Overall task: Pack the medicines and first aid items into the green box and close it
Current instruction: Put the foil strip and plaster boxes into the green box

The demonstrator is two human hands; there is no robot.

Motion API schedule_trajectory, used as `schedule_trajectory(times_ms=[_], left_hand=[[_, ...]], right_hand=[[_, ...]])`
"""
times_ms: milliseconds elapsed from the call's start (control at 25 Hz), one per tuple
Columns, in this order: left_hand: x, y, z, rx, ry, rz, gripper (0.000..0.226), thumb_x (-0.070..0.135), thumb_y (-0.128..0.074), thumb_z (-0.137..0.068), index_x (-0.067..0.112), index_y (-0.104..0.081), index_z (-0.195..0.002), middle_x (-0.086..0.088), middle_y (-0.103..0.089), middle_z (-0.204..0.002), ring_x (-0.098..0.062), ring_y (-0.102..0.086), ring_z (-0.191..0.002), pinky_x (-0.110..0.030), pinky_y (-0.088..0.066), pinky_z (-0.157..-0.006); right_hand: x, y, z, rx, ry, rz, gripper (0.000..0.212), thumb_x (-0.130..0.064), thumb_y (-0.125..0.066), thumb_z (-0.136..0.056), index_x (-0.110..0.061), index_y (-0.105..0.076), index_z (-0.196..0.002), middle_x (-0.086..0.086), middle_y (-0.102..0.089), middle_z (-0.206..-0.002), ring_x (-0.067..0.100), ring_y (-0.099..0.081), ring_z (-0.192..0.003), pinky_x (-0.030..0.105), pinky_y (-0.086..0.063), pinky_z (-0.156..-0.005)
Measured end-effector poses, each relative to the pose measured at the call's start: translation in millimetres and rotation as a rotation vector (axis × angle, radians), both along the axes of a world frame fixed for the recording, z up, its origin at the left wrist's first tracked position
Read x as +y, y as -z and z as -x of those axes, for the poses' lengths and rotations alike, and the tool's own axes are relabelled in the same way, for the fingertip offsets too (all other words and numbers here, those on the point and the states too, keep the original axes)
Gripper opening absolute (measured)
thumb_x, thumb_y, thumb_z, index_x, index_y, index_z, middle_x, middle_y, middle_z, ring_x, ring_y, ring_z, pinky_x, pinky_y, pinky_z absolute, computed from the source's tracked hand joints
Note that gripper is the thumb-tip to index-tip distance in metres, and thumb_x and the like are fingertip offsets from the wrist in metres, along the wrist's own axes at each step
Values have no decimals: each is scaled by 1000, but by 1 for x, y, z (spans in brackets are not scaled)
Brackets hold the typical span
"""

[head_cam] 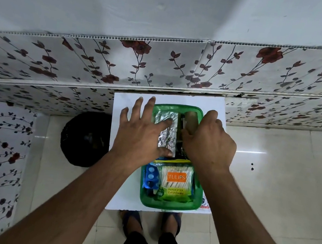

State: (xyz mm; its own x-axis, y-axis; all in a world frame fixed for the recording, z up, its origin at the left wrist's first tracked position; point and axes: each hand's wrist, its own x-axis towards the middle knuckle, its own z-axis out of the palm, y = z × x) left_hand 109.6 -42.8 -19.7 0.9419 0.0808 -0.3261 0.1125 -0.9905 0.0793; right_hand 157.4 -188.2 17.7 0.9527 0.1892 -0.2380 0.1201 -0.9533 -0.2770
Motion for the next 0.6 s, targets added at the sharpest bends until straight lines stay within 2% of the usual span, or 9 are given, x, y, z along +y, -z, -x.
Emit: schedule_trajectory(times_ms=[120,200,280,320,400,480,600], left_hand=[[6,1,1,43,-11,-20,87,79,-60,-63,48,-35,-140,-12,-5,-162,-39,-1,-148,-61,-14,-113],[10,-5,3,60,-21,-8,84,78,-61,-64,47,-39,-139,-12,-8,-162,-39,-2,-148,-61,-14,-113],[10,-15,6,-2,-32,44,74,71,-63,-69,42,-47,-135,-12,-18,-160,-37,-9,-147,-60,-18,-113],[6,-23,7,-75,-35,93,64,64,-64,-74,38,-52,-132,-12,-27,-156,-36,-18,-145,-58,-23,-112],[-6,-39,8,-241,-28,247,41,45,-63,-82,28,-63,-119,-10,-48,-138,-32,-40,-131,-51,-39,-103],[-26,-52,4,-315,-6,406,25,30,-59,-86,20,-68,-107,-6,-60,-117,-27,-55,-108,-43,-49,-86],[-59,-54,-7,-222,51,538,21,26,-56,-87,20,-68,-104,-1,-65,-102,-24,-63,-89,-39,-53,-72]], right_hand=[[-2,14,1,62,63,-26,39,-50,-55,-91,-14,-44,-103,11,-60,-106,35,-62,-93,34,-36,-62],[-7,18,3,94,174,-77,51,-62,-58,-83,-16,-44,-100,5,-62,-95,32,-62,-86,33,-36,-62],[-23,15,6,93,282,-165,50,-66,-54,-83,-17,-48,-93,-1,-61,-81,27,-59,-76,33,-39,-62],[-38,12,8,95,345,-232,44,-62,-55,-85,-19,-51,-89,-2,-61,-76,24,-58,-71,32,-39,-61],[-73,15,18,140,436,-303,29,-50,-59,-86,-21,-55,-83,-4,-63,-72,17,-59,-67,29,-38,-57],[-110,29,32,247,472,-244,21,-43,-63,-85,-23,-58,-86,-5,-64,-75,18,-63,-72,28,-38,-57],[-144,62,55,398,475,-134,40,-48,-72,-78,-22,-59,-105,-1,-64,-90,19,-61,-82,30,-42,-66]])
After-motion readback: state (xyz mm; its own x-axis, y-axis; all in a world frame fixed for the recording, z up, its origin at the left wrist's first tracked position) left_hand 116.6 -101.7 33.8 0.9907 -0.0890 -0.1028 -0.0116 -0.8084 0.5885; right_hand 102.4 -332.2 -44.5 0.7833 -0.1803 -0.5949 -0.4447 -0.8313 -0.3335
